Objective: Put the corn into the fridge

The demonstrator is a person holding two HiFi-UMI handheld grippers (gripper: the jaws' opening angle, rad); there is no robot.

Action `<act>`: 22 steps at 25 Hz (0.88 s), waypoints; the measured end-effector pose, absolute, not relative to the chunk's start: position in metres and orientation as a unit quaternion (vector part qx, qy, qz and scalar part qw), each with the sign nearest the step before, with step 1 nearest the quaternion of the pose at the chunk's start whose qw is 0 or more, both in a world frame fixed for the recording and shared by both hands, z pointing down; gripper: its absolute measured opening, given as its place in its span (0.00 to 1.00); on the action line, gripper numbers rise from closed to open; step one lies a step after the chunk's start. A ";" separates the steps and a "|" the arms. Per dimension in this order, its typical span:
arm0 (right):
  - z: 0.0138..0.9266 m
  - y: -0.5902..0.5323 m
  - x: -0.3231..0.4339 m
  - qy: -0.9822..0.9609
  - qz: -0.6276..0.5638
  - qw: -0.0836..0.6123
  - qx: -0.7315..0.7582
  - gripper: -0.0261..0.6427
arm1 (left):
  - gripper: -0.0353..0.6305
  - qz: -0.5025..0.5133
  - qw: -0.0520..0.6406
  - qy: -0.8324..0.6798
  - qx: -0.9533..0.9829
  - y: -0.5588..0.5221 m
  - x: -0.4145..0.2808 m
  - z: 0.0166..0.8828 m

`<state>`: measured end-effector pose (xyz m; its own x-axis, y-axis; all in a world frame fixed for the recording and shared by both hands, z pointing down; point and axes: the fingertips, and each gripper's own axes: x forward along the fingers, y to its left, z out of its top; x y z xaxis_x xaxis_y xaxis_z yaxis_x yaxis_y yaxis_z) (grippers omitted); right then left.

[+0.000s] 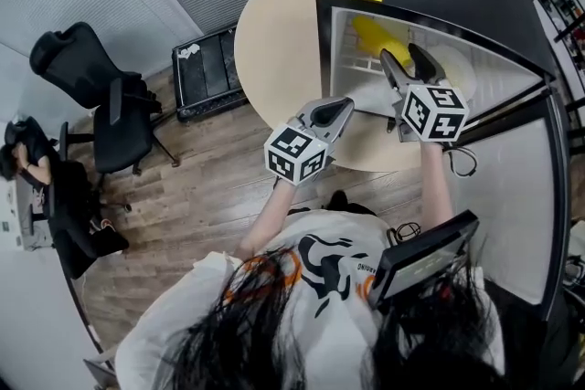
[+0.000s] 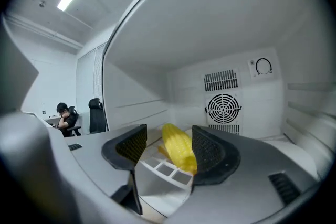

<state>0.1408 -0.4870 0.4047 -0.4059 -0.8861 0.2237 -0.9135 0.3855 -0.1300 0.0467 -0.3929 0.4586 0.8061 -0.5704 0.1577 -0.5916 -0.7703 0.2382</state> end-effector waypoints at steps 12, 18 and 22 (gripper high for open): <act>0.407 -0.410 0.106 -0.823 0.163 -0.004 0.544 0.45 | 0.07 0.037 0.139 -0.286 0.947 -0.356 0.031 0.455; 0.416 -0.368 0.079 -0.816 0.188 -0.023 0.545 0.42 | 0.07 0.040 0.138 -0.278 0.950 -0.325 0.010 0.455; 0.425 -0.339 0.064 -0.805 0.204 -0.028 0.557 0.33 | 0.07 0.041 0.139 -0.273 0.951 -0.301 -0.007 0.454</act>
